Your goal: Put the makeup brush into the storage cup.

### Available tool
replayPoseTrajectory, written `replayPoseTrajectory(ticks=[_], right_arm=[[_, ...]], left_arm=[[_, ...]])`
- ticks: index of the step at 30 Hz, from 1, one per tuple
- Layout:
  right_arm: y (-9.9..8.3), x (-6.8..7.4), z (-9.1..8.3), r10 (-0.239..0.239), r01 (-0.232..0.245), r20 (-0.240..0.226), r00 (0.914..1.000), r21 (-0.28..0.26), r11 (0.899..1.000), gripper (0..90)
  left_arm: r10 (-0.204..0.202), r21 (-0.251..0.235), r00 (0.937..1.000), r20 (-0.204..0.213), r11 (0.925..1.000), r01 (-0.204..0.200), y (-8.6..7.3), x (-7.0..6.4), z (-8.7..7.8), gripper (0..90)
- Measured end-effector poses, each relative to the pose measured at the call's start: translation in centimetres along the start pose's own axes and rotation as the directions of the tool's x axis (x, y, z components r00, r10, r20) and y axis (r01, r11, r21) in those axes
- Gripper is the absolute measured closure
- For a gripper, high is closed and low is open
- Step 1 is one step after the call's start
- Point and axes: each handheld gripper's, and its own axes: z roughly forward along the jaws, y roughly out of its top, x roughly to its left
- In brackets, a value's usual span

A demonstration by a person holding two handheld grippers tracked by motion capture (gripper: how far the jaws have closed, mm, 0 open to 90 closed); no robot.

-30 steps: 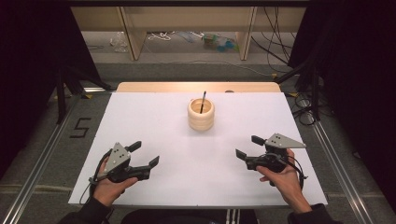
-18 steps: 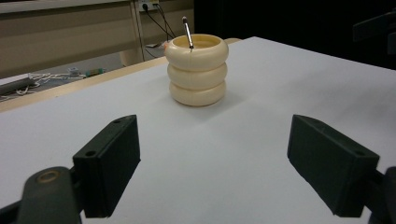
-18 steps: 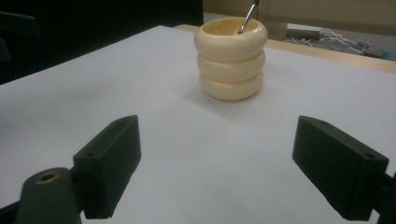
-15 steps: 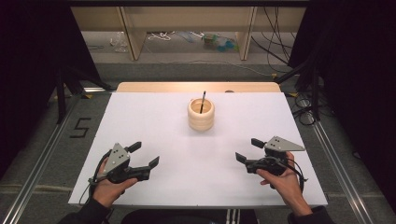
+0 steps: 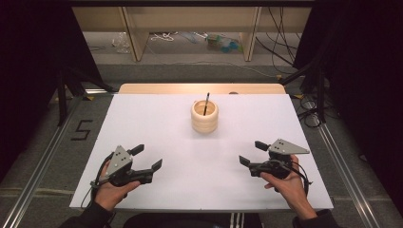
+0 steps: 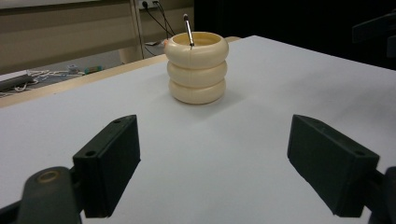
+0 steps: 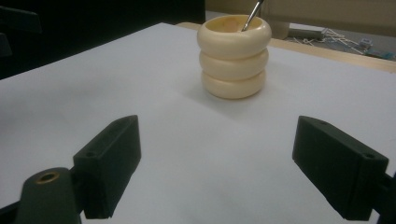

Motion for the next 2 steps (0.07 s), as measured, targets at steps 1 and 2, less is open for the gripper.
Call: replayPoseTrajectory(ticks=[1, 2], right_arm=[[-0.03, 0.01, 0.08, -0.004, 0.004, 0.009, 1.0, -0.014, 1.0, 16.6], [0.0, -0.01, 0.04, -0.005, 0.005, 0.006, 1.0, -0.008, 1.0, 16.6]], left_arm=[[-0.001, 0.002, 1.0, -0.001, 1.0, 0.001, -0.01, -0.02, 0.01, 17.1], [-0.003, 0.002, 1.0, -0.001, 1.0, 0.003, -0.01, -0.04, 0.03, 17.1]])
